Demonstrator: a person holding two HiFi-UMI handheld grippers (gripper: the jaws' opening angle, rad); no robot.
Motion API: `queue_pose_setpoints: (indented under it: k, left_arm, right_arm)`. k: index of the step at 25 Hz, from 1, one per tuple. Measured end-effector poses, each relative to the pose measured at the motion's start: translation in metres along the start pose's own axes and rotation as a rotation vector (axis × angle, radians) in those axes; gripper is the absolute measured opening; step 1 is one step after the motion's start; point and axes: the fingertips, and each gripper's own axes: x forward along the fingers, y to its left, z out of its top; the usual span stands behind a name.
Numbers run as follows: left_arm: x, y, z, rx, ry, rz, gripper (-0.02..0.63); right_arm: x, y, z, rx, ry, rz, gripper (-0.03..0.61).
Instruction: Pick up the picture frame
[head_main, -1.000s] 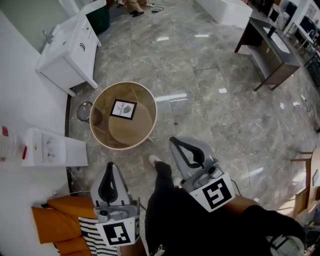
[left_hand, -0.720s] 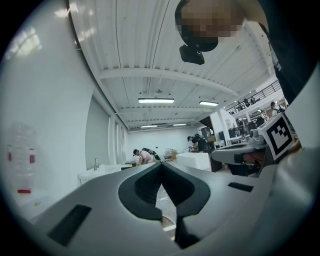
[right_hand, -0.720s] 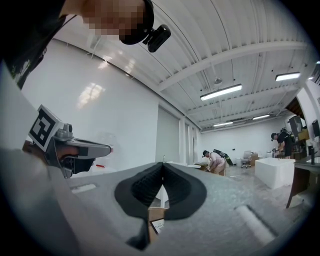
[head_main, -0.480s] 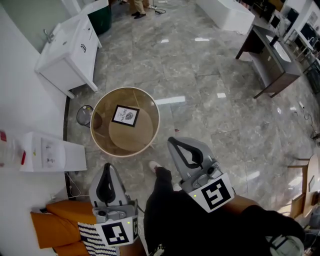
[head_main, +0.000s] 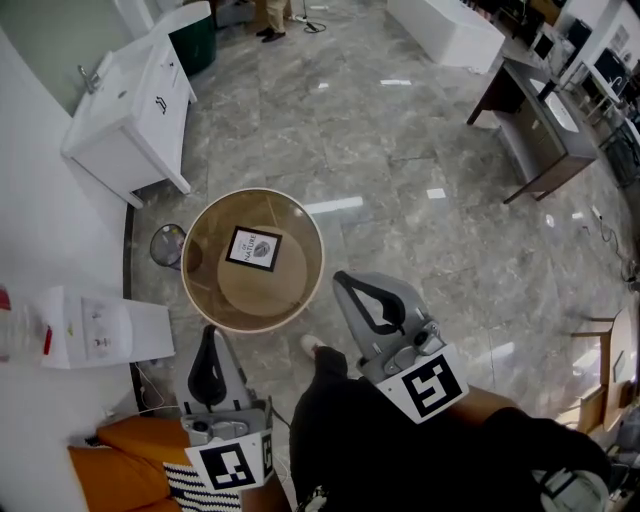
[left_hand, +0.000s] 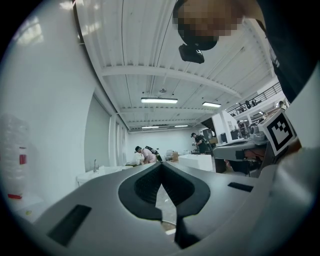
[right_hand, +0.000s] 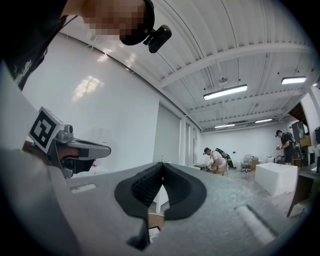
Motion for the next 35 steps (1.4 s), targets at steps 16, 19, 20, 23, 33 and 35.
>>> queue_pose_setpoints:
  k: [16,19,20,23,33,35]
  left_arm:
    - [0.048,0.086,-0.01,0.051,-0.034,0.073,0.012]
    - [0.053,0.096,-0.023,0.04,-0.022,0.085,0.012]
    - [0.055,0.097,-0.025,0.038,-0.019,0.09,0.012]
    - [0.06,0.096,-0.029,0.032,-0.021,0.087,0.012]
    - [0.087,0.094,-0.034,0.028,-0.041,0.038,0.012]
    - [0.091,0.095,-0.036,0.026,-0.035,0.031,0.012]
  right_arm:
    - [0.111,0.008,0.005,-0.014,-0.071,0.063,-0.003]
    - [0.124,0.014,0.002,-0.016,-0.077,0.084,-0.003]
    - [0.126,0.014,0.0,-0.017,-0.074,0.089,-0.003]
    - [0.128,0.009,-0.005,-0.019,-0.064,0.079,-0.002]
    - [0.13,-0.013,-0.017,-0.03,-0.039,0.013,-0.003]
    - [0.136,-0.017,-0.019,-0.023,-0.038,0.001,-0.003]
